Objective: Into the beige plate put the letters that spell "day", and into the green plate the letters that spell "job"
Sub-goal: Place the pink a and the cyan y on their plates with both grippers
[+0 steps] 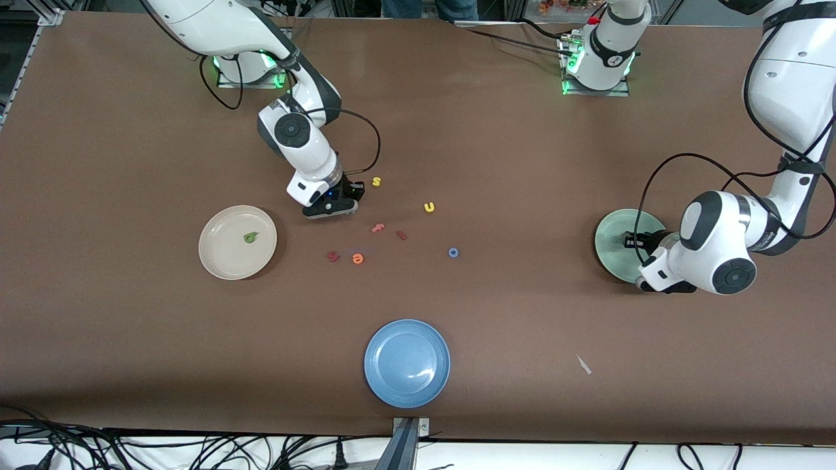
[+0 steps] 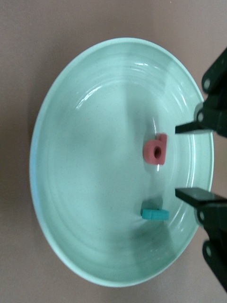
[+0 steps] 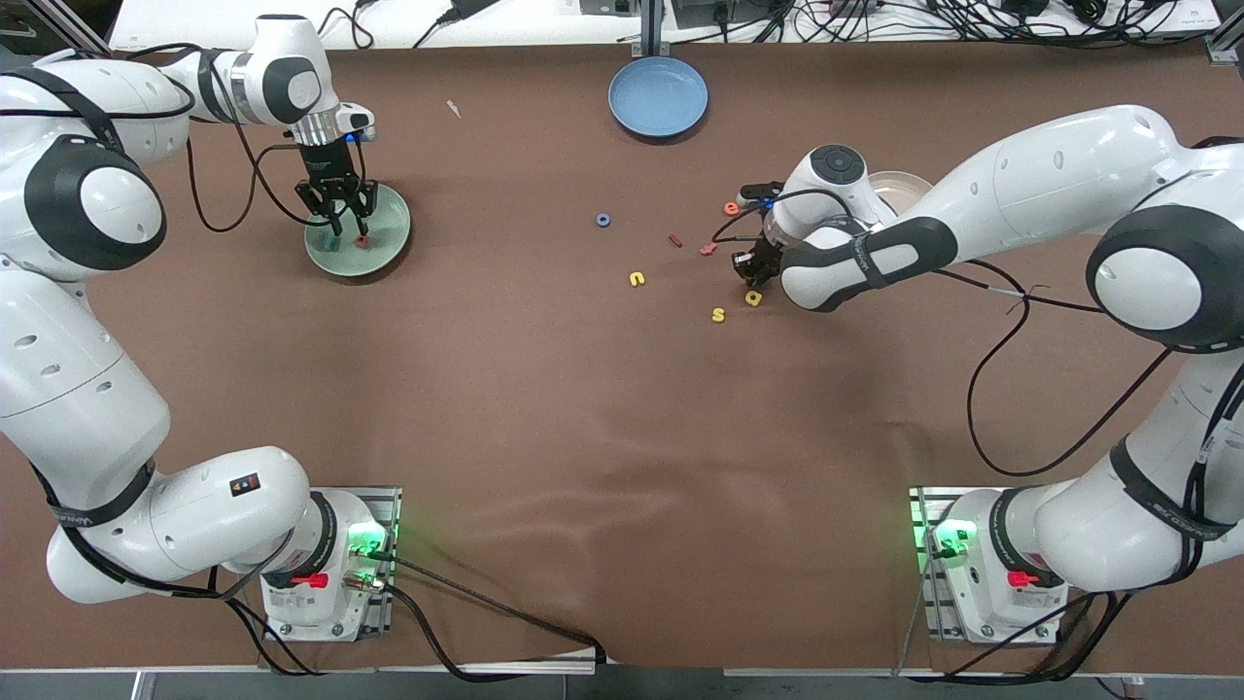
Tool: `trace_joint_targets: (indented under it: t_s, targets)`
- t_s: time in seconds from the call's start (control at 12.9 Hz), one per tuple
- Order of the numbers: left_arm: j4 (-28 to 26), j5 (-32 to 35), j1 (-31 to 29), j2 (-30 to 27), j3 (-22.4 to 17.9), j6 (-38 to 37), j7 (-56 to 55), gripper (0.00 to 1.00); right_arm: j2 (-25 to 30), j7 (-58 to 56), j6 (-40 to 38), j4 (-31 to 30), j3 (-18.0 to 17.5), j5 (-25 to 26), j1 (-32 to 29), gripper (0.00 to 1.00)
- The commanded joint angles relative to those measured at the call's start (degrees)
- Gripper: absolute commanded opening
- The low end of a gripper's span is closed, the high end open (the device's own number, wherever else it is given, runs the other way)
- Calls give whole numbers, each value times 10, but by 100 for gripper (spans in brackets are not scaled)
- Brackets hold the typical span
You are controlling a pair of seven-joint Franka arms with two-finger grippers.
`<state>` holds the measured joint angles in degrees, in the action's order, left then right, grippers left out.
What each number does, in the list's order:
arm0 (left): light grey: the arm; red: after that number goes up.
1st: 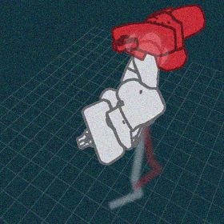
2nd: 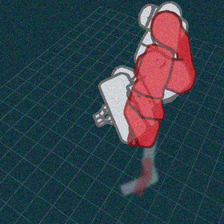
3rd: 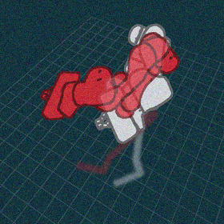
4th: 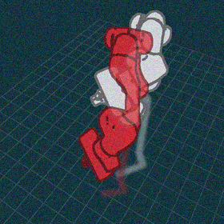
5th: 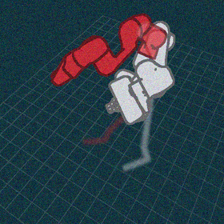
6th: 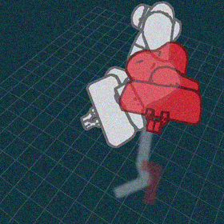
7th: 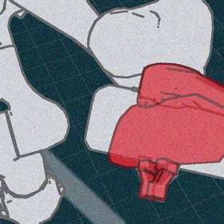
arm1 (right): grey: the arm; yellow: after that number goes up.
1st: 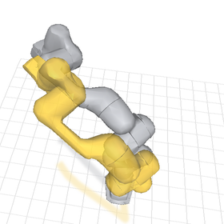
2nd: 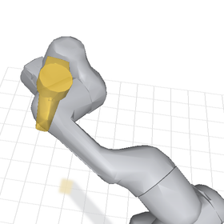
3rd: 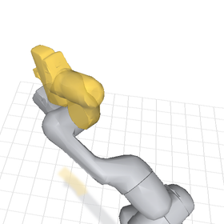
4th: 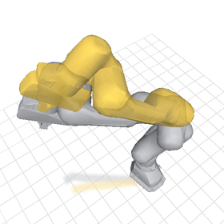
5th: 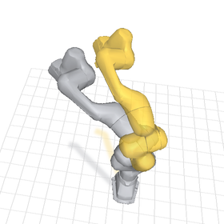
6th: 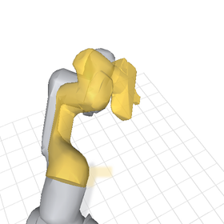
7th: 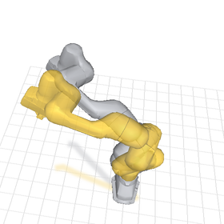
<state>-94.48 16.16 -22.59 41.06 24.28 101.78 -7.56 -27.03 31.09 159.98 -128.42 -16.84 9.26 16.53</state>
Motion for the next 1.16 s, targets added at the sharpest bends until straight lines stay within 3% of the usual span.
trace_joint_targets:
  t_s: [0.0,0.31,0.47,0.62,0.78,0.93,1.01,1.09]
  targets:
    - [2,6,3,-18,18,1,-3,100,45,-40,-48,-3,11,8,-13,6]
    - [12,-82,11,-34,115,4,-187,100,107,-224,-142,0,11,10,-119,6]
    - [58,-83,62,-25,133,16,-310,100,122,-303,-161,0,12,10,-162,6]
    - [78,-83,129,-12,131,54,-406,100,126,-368,-171,0,37,8,-180,6]
    - [78,-78,181,10,124,143,-517,100,124,-372,-171,0,40,8,-181,7]
    - [78,-76,242,22,82,203,-596,100,124,-368,-171,0,40,6,-180,8]
    - [78,-77,284,24,46,222,-621,100,124,-366,-171,0,40,5,-180,13]
    - [78,-77,329,27,10,234,-639,100,124,-364,-171,-1,40,5,-180,31]
